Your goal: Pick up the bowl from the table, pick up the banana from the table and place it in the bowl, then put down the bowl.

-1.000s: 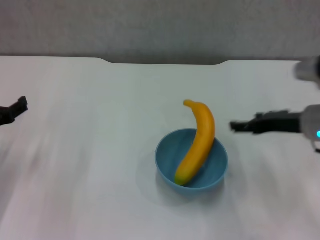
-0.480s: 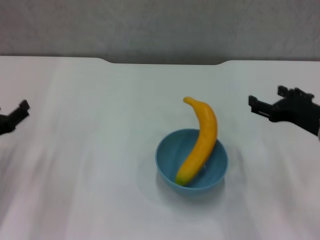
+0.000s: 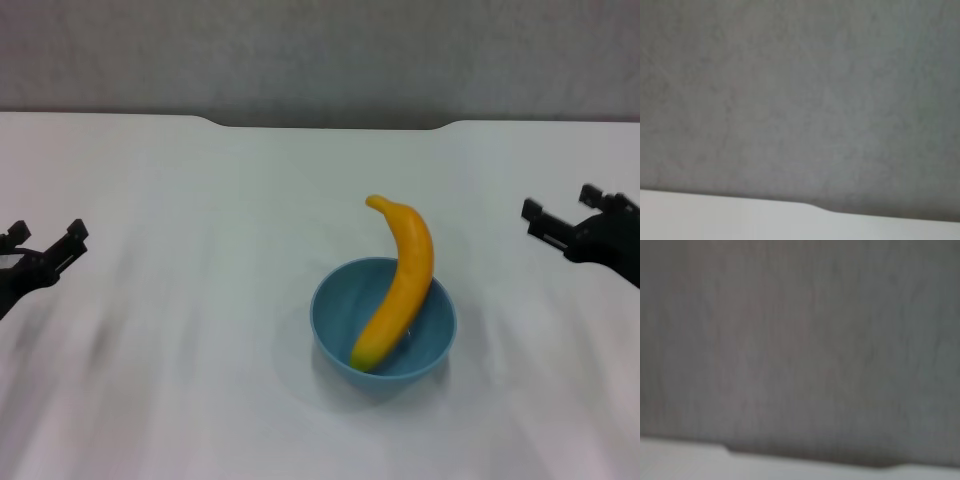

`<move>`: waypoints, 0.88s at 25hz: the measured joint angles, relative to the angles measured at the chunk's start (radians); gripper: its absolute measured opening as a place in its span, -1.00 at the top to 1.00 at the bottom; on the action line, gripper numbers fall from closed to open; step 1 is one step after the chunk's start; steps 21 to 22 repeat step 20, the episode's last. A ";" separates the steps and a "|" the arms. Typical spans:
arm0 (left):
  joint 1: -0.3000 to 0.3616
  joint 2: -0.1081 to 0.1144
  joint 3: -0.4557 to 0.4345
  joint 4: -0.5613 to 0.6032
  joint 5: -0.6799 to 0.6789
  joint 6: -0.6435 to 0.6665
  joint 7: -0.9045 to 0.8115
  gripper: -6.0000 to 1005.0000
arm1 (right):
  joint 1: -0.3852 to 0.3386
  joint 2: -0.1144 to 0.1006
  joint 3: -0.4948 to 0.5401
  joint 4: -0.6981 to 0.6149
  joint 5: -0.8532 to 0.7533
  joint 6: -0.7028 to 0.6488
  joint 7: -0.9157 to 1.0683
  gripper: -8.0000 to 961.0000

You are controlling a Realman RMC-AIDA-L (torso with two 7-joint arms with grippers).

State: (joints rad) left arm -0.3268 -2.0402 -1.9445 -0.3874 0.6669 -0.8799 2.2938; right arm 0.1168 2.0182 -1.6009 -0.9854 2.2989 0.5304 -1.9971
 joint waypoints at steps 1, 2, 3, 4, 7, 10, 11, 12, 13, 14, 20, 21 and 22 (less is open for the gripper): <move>0.000 -0.001 0.000 0.002 0.000 -0.012 0.003 -0.75 | -0.011 0.000 -0.002 0.019 0.101 0.041 -0.086 -0.85; 0.000 -0.001 0.001 0.003 0.000 -0.022 0.004 -0.75 | -0.011 0.000 -0.003 0.049 0.179 0.080 -0.145 -0.85; 0.000 -0.001 0.002 0.005 0.000 -0.030 0.005 -0.75 | -0.009 -0.001 -0.003 0.088 0.267 0.127 -0.203 -0.85; 0.000 -0.002 0.002 0.007 -0.001 -0.040 0.006 -0.75 | -0.002 -0.002 -0.003 0.137 0.349 0.179 -0.247 -0.85; 0.002 -0.002 0.003 0.009 -0.001 -0.048 0.006 -0.75 | 0.028 -0.007 0.002 0.237 0.460 0.266 -0.260 -0.85; 0.007 -0.002 0.003 0.011 -0.001 -0.050 0.014 -0.75 | 0.069 -0.011 0.004 0.304 0.464 0.300 -0.231 -0.85; 0.008 -0.002 0.003 0.011 -0.001 -0.051 0.021 -0.75 | 0.085 -0.012 0.003 0.329 0.462 0.311 -0.228 -0.85; 0.008 -0.003 0.003 0.012 -0.001 -0.054 0.033 -0.75 | 0.101 -0.012 0.003 0.355 0.462 0.322 -0.228 -0.85; 0.008 -0.004 0.003 0.013 -0.002 -0.057 0.045 -0.75 | 0.119 -0.012 0.003 0.386 0.463 0.334 -0.229 -0.85; 0.008 -0.005 0.003 0.016 -0.005 -0.060 0.060 -0.75 | 0.134 -0.012 0.003 0.413 0.465 0.344 -0.231 -0.85; -0.001 -0.011 0.003 0.062 -0.022 -0.090 0.171 -0.75 | 0.171 -0.005 0.003 0.494 0.468 0.343 -0.355 -0.85; -0.001 -0.011 0.003 0.062 -0.022 -0.090 0.171 -0.75 | 0.171 -0.005 0.003 0.494 0.468 0.343 -0.355 -0.85; -0.001 -0.011 0.003 0.062 -0.022 -0.090 0.171 -0.75 | 0.171 -0.005 0.003 0.494 0.468 0.343 -0.355 -0.85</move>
